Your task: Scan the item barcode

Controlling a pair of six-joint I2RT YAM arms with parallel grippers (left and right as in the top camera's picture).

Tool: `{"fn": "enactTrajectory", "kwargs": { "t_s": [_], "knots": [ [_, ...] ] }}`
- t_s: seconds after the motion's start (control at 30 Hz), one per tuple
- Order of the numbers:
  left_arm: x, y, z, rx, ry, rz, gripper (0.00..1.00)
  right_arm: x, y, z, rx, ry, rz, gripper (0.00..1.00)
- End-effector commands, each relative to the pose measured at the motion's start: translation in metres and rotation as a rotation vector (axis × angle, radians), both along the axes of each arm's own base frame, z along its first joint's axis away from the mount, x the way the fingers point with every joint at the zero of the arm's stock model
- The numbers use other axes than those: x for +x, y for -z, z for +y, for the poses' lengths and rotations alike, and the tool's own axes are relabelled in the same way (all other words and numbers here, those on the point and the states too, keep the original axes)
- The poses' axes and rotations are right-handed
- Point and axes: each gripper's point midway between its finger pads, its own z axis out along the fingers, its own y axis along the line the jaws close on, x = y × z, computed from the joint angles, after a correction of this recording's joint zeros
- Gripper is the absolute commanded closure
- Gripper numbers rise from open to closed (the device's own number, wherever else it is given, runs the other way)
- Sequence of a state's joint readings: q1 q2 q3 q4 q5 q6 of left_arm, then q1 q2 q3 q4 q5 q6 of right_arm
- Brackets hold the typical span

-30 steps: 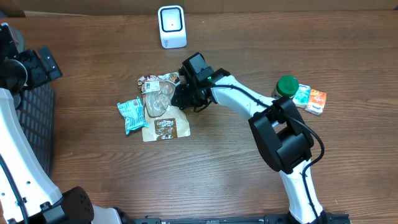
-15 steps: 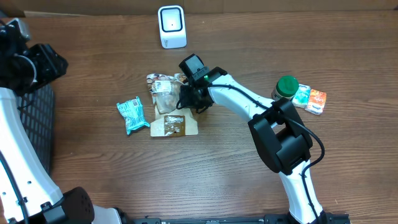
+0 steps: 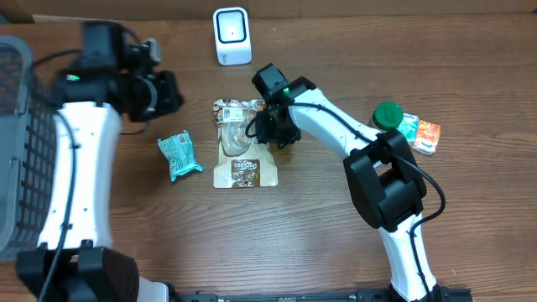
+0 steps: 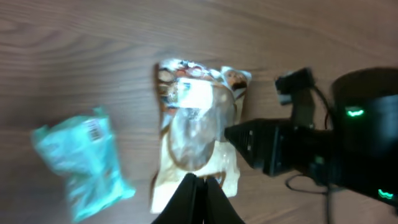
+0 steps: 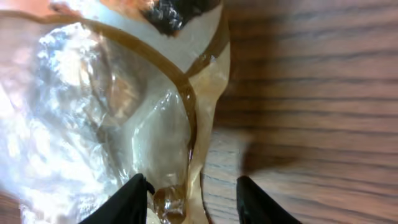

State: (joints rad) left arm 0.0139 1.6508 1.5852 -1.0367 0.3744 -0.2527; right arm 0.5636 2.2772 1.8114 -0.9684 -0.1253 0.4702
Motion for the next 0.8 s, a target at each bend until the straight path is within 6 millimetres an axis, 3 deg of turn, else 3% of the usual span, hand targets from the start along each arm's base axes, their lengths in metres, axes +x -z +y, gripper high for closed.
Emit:
{"fn": "enactTrajectory", "kwargs": {
  "t_s": [0.0, 0.2, 0.43, 0.77],
  "knots": [
    [-0.003, 0.039, -0.025, -0.037, -0.013, 0.072, 0.96, 0.024, -0.041, -0.014, 0.031, 0.041, -0.077, 0.42],
    [0.005, 0.097, -0.048, -0.011, 0.007, 0.11, 0.96, 0.024, -0.046, -0.041, 0.008, 0.09, -0.04, 0.4],
    [0.005, 0.152, -0.058, 0.0, 0.029, 0.223, 0.96, 0.023, -0.039, -0.045, -0.002, 0.096, -0.026, 0.5],
    [0.009, 0.195, -0.066, -0.033, 0.073, 0.275, 0.96, 0.025, -0.029, -0.04, 0.017, 0.089, -0.016, 0.65]
  ]
}}
